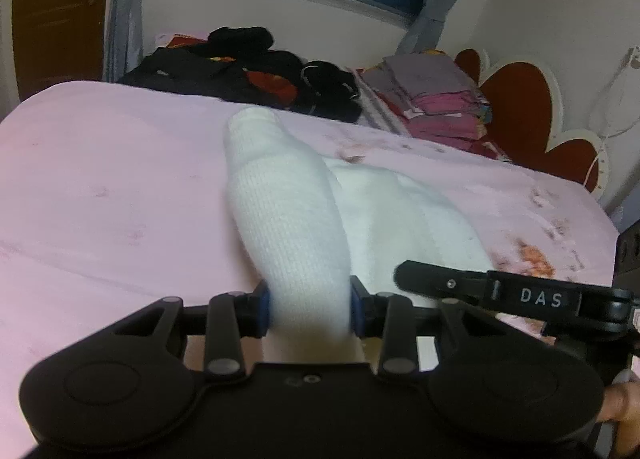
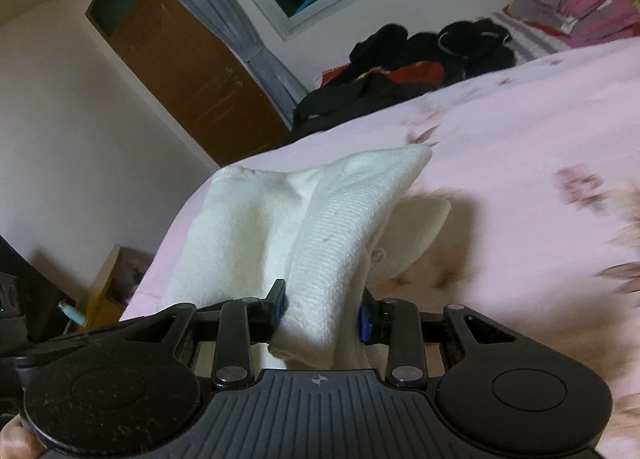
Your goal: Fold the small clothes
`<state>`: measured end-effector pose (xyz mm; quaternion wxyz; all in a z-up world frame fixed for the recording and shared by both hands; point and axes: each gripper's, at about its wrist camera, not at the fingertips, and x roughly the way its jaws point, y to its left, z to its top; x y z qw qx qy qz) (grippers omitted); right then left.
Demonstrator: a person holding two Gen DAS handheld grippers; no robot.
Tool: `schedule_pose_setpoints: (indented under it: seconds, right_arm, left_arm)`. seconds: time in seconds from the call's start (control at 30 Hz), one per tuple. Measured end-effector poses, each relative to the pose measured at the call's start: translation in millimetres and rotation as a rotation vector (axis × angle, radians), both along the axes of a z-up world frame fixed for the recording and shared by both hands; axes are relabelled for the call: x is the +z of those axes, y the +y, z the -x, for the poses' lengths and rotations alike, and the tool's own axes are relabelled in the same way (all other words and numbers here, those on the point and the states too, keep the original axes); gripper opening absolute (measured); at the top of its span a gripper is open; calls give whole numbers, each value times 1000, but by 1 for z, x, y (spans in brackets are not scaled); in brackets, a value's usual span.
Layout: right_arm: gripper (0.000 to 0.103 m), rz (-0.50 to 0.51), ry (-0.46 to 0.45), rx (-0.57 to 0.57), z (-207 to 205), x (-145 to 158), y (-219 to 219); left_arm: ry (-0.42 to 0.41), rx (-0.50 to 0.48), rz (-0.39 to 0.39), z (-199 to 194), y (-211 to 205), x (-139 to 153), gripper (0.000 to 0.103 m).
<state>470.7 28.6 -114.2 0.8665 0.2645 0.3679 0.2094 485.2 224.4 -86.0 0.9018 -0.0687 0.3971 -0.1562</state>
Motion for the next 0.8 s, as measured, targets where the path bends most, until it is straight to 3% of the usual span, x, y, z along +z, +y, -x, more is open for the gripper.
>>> schedule_pose_setpoints:
  seconds: [0.17, 0.23, 0.4, 0.5, 0.63, 0.8]
  right_arm:
    - [34, 20, 42, -9, -20, -31, 30]
    - [34, 41, 60, -12, -27, -45, 35]
    - [35, 34, 87, -16, -32, -64, 24]
    - [37, 50, 87, -36, -30, -59, 22]
    - [37, 124, 43, -89, -22, -37, 18]
    - [37, 181, -63, -133, -30, -11, 22]
  left_arm:
    - [42, 7, 8, -19, 31, -36, 36]
    - [62, 15, 3, -22, 39, -56, 41]
    - [32, 8, -25, -21, 45, -69, 68]
    - [44, 27, -1, -21, 52, -62, 68]
    - [-52, 56, -26, -12, 64, -43, 63]
    - [-111, 82, 18, -24, 63, -25, 57]
